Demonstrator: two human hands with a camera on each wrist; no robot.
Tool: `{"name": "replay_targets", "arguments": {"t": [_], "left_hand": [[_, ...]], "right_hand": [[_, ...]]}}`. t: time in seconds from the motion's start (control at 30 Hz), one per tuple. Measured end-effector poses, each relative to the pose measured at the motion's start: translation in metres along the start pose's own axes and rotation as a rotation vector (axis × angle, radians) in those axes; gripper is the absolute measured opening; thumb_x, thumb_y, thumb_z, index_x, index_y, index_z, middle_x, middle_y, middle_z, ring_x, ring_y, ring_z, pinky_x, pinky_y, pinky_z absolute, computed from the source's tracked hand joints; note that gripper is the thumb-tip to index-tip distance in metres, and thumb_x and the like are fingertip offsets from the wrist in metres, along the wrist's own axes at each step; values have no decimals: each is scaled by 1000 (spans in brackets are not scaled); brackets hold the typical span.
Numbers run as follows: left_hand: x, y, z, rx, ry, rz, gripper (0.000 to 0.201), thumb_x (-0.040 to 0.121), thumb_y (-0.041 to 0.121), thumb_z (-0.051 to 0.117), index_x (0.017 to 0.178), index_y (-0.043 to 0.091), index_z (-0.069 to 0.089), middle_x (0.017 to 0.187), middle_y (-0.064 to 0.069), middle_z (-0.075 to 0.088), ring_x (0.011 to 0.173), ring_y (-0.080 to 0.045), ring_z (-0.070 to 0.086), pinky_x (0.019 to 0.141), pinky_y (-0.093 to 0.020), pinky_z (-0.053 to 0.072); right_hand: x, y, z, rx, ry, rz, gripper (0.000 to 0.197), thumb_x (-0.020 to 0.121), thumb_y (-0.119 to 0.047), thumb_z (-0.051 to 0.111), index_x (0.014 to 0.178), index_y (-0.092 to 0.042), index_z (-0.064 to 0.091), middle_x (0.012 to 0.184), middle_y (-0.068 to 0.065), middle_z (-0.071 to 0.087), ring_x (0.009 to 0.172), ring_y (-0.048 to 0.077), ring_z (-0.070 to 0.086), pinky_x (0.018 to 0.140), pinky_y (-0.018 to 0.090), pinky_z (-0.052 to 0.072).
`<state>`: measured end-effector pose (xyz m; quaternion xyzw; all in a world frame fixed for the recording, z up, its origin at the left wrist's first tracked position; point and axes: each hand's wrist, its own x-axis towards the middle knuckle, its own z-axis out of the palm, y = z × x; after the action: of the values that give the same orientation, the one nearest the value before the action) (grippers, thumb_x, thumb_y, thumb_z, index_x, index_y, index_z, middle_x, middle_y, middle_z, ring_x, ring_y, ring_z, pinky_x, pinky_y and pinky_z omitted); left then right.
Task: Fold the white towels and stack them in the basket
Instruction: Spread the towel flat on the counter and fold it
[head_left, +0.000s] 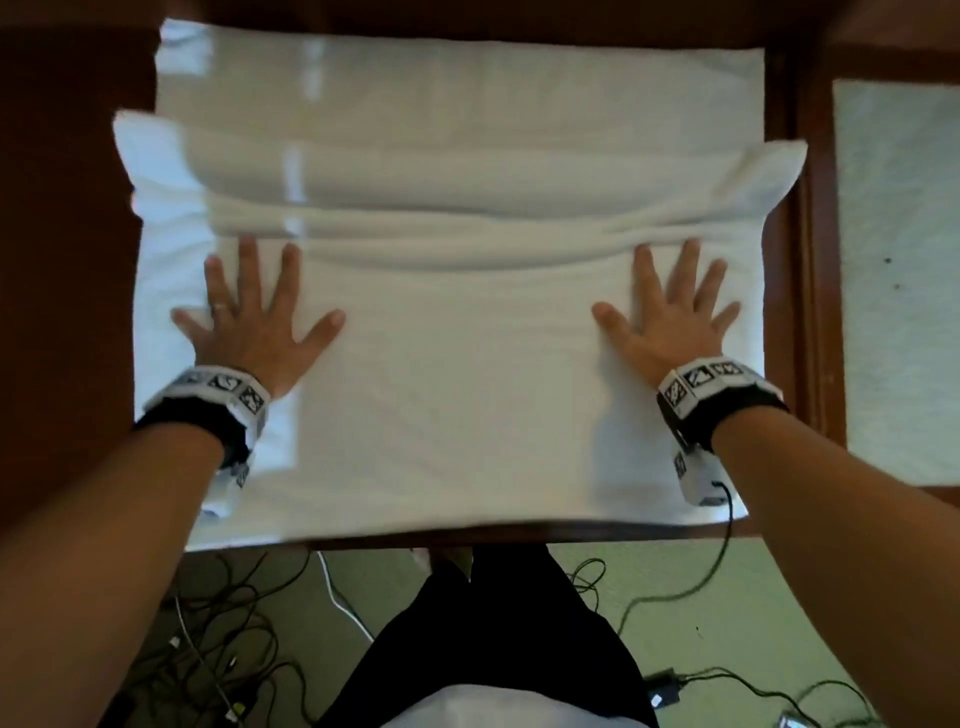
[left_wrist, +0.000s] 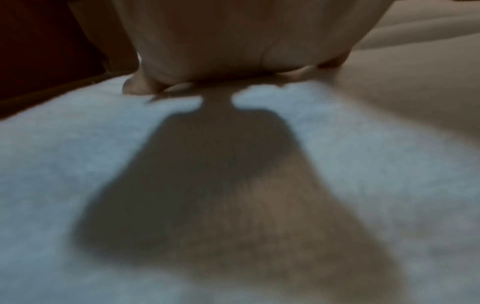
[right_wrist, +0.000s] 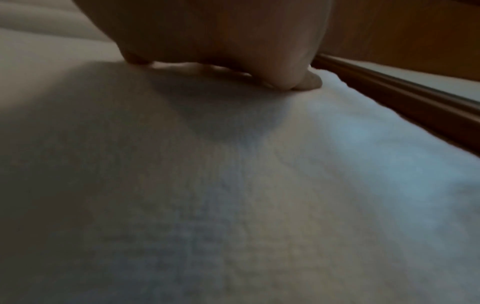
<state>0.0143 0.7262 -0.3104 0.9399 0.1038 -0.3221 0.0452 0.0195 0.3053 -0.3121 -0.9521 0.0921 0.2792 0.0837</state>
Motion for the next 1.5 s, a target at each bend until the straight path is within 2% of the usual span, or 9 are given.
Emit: {"name": "replay_targets", "arguments": {"t": [0.27, 0.43, 0.7, 0.87, 1.03, 1.1, 1.2, 1.3, 1.5], "left_hand": [[-90, -3, 49, 6, -98, 33, 88, 75, 95, 2, 147, 53, -28, 156, 10, -43, 151, -36, -19, 113, -75, 9], [-68, -8, 57, 36, -24, 15, 85, 76, 94, 7, 139, 57, -37, 150, 12, -51, 149, -36, -26, 111, -77, 3], [-117, -37, 94, -25, 126, 130, 84, 88, 80, 13, 158, 39, -4, 167, 4, -17, 153, -37, 0, 110, -75, 11], [-162, -83, 136, 64, 77, 138, 88, 88, 81, 7, 159, 32, -10, 167, -11, -10, 152, -42, 6, 115, -67, 18], [-162, -71, 143, 147, 232, 349, 114, 71, 98, 23, 160, 33, -8, 167, -4, -17, 153, -34, -7, 118, -46, -18], [-156, -64, 145, 202, 242, 391, 123, 63, 100, 39, 159, 38, -6, 168, -1, -15, 153, -35, -7, 120, -56, -5], [-158, -60, 145, 219, 242, 380, 110, 73, 68, 70, 160, 38, 10, 169, -4, 1, 151, -43, 11, 111, -69, 21], [-179, -66, 152, 202, 331, 437, 93, 76, 22, 83, 155, 27, 35, 163, -11, 28, 142, -48, 32, 104, -67, 34], [-199, -85, 138, 203, 361, 479, 48, 82, 6, 62, 129, 5, 64, 139, -24, 57, 121, -49, 58, 94, -64, 48]], "right_hand": [[-100, 21, 47, -15, -80, -8, 84, 83, -84, 11, 152, -45, -15, 154, -3, -43, 143, 36, -35, 113, 71, -3], [-88, 27, 60, -30, -8, -8, 84, 82, -85, 11, 152, -46, -16, 158, 0, -37, 144, 37, -33, 110, 74, -5], [-130, 53, 73, -8, 91, -2, 73, 94, -72, 17, 155, -40, -9, 160, -1, -32, 148, 32, -25, 118, 61, -4], [-168, 96, 94, -67, 50, -13, 76, 92, -74, 7, 154, -38, -17, 160, 4, -32, 147, 33, -26, 122, 57, 4], [-175, 71, 100, -178, 129, -319, 98, 81, -87, 24, 156, -36, -14, 161, 6, -29, 148, 37, -24, 120, 56, -3], [-178, 65, 111, -296, 68, -370, 108, 78, -89, 37, 154, -36, -19, 159, 8, -33, 146, 41, -26, 119, 62, 2], [-184, 67, 128, -306, 90, -318, 108, 86, -44, 68, 155, -35, -14, 161, 12, -27, 147, 46, -19, 118, 64, 11], [-206, 77, 139, -240, 222, -338, 107, 74, 13, 55, 158, -35, 9, 166, 12, -1, 150, 46, 2, 116, 62, 22], [-204, 82, 101, -243, 198, -204, 59, 80, 7, 50, 137, -10, 51, 152, 17, 39, 142, 39, 33, 116, 53, 24]]}}
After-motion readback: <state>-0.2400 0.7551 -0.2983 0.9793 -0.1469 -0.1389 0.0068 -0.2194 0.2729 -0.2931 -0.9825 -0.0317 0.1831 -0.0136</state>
